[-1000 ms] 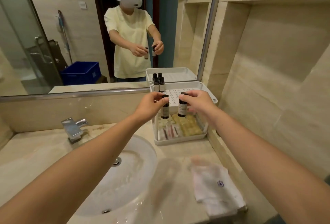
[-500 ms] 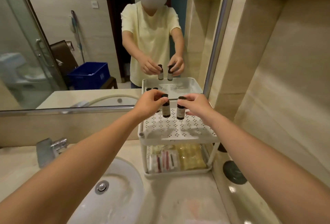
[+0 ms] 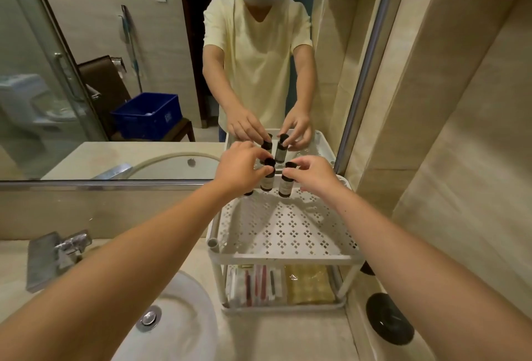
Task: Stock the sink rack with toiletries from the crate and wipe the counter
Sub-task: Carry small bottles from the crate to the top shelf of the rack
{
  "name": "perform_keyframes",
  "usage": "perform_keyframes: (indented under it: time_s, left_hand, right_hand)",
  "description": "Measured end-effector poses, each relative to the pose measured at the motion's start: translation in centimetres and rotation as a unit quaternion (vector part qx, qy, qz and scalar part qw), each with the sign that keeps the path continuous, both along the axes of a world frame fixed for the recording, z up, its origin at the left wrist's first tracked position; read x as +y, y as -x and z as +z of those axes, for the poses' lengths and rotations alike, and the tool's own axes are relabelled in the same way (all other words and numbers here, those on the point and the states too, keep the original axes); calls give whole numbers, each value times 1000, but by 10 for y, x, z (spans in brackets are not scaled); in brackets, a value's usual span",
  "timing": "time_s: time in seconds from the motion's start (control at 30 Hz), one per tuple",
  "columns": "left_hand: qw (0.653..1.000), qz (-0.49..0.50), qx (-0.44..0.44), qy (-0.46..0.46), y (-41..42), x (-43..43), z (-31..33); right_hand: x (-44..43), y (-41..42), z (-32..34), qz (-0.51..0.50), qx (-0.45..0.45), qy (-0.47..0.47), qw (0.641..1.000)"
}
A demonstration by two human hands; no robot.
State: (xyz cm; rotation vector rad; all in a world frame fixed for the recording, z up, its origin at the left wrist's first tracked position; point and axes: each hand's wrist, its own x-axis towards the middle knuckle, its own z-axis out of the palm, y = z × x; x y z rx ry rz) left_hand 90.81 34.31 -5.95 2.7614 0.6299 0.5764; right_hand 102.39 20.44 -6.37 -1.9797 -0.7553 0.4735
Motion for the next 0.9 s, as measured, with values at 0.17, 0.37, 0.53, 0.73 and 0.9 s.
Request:
perform_keyframes:
  time_s: [0.17, 0.37, 0.53, 0.73, 0.9]
  left_hand:
    - [1000, 11, 13, -12, -8, 4, -3]
    - [998, 28, 36, -43, -9, 9, -7]
    - [996, 35, 44, -66, -7, 17, -13]
    - [996, 36, 38, -73, -7, 21, -19]
    - [996, 38, 22, -76, -7, 21, -20]
  right_hand:
    - [6, -6, -6, 7, -12, 2, 1000]
    - [17, -8, -11, 10, -32, 1, 999]
    - [27, -10, -15, 19, -46, 11, 999]
    - [34, -8, -20, 31, -48, 21, 998]
    - [38, -10, -22, 37, -56, 25, 997]
